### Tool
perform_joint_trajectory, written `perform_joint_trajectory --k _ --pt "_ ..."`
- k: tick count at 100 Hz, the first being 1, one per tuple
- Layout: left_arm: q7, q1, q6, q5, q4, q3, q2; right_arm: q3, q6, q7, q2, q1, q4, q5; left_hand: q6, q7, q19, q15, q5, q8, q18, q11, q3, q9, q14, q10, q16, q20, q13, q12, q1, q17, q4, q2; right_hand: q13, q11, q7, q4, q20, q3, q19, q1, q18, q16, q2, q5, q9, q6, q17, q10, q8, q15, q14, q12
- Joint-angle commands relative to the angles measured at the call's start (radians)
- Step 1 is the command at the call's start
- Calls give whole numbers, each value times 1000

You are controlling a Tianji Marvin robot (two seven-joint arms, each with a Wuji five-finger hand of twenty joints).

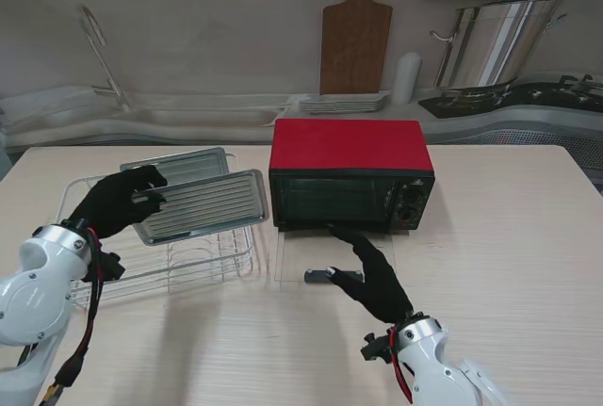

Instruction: Slide the trays into the oven

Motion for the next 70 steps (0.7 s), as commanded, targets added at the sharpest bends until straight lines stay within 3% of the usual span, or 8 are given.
perform_joint_trajectory --k 1,25,40,56,70 --pt "-23 18 -12 -4 -31 14 -5 -11 4 11 -13 3 6 0 -103 211 52 50 122 175 38 180 190 79 18 -42 18 27 40 66 98 1 161 105 -25 17 14 -4 19 31 27 -11 -42 1 -23 -26 -26 -6 4 -32 5 16 -32 17" --pt "-27 19 -39 -18 -49 79 -2 -40 7 -11 -20 26 29 4 -102 203 48 47 122 173 36 172 189 78 16 -42 15 25 38 67 100 0 153 104 -13 53 36 -26 64 25 98 -41 -3 23 -60 -61 -52 13 38 -15 11 57 10 31" --pt "-37 2 -51 -22 -49 114 1 -60 -3 -43 -29 46 56 7 -102 201 48 46 122 173 36 171 189 78 16 -42 14 24 37 68 101 1 150 102 8 112 29 -51 113 32 173 -76 30 62 -131 -81 -63 55 97 15 3 131 50 49" --pt "-61 -19 -64 -27 -45 145 7 -81 -35 -85 -44 66 85 32 -102 201 49 45 122 174 36 169 190 79 15 -44 14 24 37 69 99 2 149 104 28 161 50 -81 143 -34 210 -18 41 84 -163 -80 -65 65 154 17 46 173 63 66" --pt "-85 -41 -69 -49 -36 172 11 -96 -65 -116 -56 80 103 54 -103 200 48 45 122 174 36 166 190 79 13 -45 14 23 38 69 99 1 149 106 71 228 144 -93 159 -52 228 26 45 96 -188 -67 -50 60 206 22 96 195 72 88"
